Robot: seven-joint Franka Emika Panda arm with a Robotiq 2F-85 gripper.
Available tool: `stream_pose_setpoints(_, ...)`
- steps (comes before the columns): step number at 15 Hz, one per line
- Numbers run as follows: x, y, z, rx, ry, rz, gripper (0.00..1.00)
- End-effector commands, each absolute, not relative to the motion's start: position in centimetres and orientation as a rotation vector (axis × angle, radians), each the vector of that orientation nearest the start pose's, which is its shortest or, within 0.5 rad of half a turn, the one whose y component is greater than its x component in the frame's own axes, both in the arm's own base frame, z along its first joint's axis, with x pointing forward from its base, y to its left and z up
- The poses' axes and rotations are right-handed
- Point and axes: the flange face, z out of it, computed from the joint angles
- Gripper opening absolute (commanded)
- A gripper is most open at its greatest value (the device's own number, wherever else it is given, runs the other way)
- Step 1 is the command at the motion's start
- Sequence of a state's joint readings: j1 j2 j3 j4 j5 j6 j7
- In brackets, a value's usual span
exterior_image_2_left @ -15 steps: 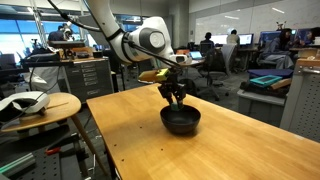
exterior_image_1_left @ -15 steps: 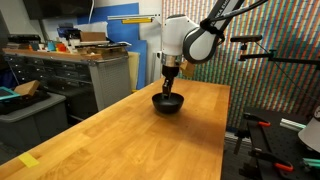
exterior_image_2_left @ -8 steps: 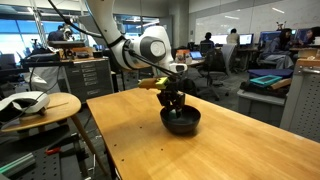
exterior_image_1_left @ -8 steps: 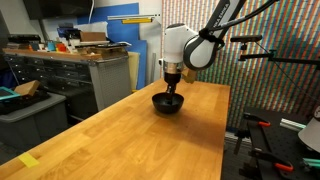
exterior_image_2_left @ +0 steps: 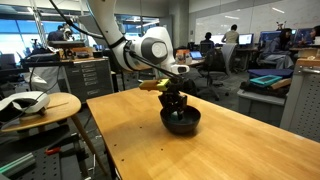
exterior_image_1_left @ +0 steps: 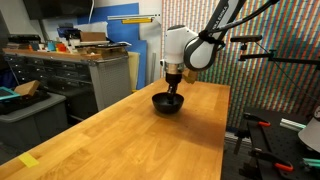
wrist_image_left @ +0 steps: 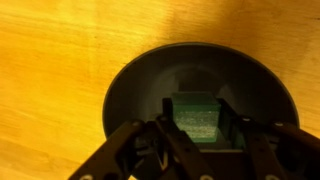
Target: Pick up the object from the table and put it in the bowl
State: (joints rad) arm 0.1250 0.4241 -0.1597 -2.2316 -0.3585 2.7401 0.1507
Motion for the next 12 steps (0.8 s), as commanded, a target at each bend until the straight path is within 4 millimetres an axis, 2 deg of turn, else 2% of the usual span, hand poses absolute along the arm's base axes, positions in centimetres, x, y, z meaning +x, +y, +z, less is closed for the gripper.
stream_pose_setpoints(1,55.6,-1.7,19.0,-3.337,-0.226,-0.198,0.73)
stream_pose_setpoints(3,55.5,-2.2,19.2,-3.339,-0.211,-0.203,0.75)
stream_pose_setpoints(6,55.5,-2.8,19.7,-3.345,-0.179,-0.221,0.98)
stream_pose_setpoints(12,55.4,-3.5,21.9,-3.358,-0.039,-0.240,1.00)
